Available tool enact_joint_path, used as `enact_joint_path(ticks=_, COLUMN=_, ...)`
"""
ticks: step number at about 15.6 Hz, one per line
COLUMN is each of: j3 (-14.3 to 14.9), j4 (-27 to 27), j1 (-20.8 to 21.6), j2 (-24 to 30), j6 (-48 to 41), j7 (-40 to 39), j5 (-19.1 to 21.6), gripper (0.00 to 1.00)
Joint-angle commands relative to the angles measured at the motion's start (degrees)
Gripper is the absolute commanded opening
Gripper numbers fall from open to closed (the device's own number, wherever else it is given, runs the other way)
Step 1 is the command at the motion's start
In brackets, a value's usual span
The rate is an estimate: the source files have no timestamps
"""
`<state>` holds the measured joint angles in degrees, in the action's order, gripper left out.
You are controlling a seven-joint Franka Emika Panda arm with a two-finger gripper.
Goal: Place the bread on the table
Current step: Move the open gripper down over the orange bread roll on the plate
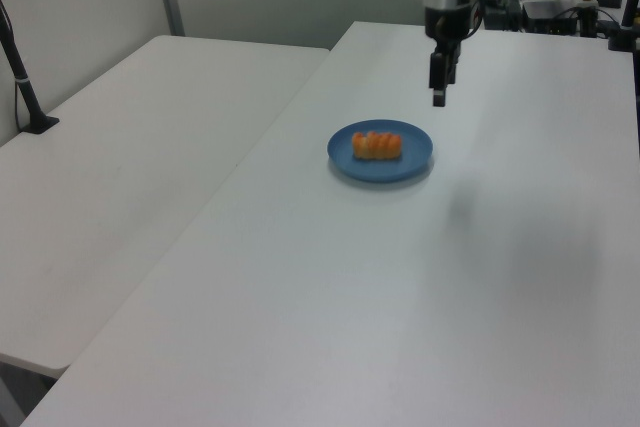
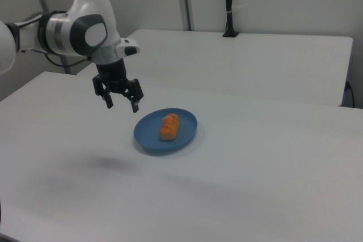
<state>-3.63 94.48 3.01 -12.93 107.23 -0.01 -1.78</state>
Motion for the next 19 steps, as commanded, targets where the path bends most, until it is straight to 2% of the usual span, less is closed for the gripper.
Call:
enact_joint_path(ticks=1, j3=0.81, j4=-4.99, j1=-0.29, j2=-4.46, j6=4.30, j7=-4.81, j5=-2.09, gripper=1.00)
enact_joint_path(ticks=4, j3=2.74, j4=-10.97, j1=-0.46, j2=-9.65, j6=6.57, j7=-8.16, j5=-2.00, gripper=1.00)
enact_joint_path(ticks=7, j3=3.27, j4=-10.64, j1=-1.43, j2=-11.68, j6=15.27, j7=-10.00, j5=-1.57, gripper=1.00)
enact_joint_path(ticks=9, j3=3.19, j4=-10.64, j1=-1.69, j2=-13.52, j6=17.30, j7=-12.55, j5=-1.30, gripper=1.00)
enact_joint_path(ticks=16, j3=3.27, j4=-9.67, j1=-1.25, j2=-18.89, j6=26.00, j7=-12.82, j5=-1.30, gripper=1.00)
enact_joint_path(ticks=19, j3=3.27, j4=-9.58, j1=-1.17, j2=-20.29, j6=27.15, j7=-12.91, j5=-1.30, gripper=1.00)
